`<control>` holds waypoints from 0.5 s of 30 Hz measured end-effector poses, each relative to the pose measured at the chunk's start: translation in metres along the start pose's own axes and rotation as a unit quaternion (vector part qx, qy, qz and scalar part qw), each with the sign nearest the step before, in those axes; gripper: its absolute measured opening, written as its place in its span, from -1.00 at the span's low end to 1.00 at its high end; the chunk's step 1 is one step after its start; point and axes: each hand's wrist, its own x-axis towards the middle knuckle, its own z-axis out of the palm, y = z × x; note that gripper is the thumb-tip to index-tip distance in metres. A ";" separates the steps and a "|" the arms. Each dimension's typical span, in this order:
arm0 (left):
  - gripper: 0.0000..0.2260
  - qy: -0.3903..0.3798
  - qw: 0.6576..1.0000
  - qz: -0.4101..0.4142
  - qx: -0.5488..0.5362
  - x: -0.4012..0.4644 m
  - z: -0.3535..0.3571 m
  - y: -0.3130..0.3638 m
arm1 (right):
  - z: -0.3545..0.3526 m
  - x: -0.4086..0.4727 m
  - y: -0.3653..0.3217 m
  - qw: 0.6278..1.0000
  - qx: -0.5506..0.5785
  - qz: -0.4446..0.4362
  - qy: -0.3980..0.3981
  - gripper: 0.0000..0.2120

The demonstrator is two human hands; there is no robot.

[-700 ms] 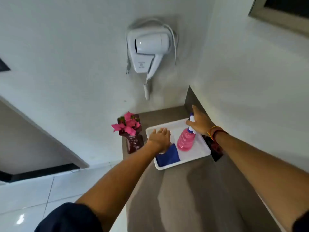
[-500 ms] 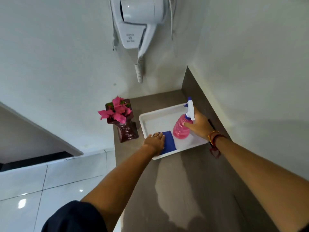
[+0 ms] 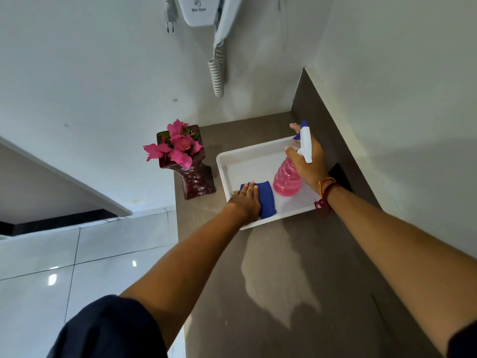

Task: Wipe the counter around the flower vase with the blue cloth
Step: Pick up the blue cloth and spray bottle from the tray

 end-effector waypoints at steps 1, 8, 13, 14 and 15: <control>-0.35 0.027 0.999 0.001 0.021 0.000 0.003 0.001 | 0.003 -0.001 0.002 1.000 0.001 0.003 0.015 -0.56; -0.40 0.135 0.990 -0.030 -0.002 0.014 0.014 0.006 | 0.013 -0.003 0.015 0.997 -0.014 -0.041 0.070 -0.63; -0.36 0.135 0.990 -0.025 -0.002 0.022 0.015 0.000 | 0.013 -0.002 0.017 0.996 -0.022 -0.055 0.062 -0.62; -0.43 0.143 0.989 -0.026 0.002 0.022 0.014 0.000 | 0.014 -0.001 0.016 0.996 -0.018 -0.053 0.066 -0.63; -0.47 0.150 0.988 -0.026 0.007 0.022 0.012 -0.001 | 0.014 -0.001 0.014 0.996 -0.010 -0.051 0.073 -0.64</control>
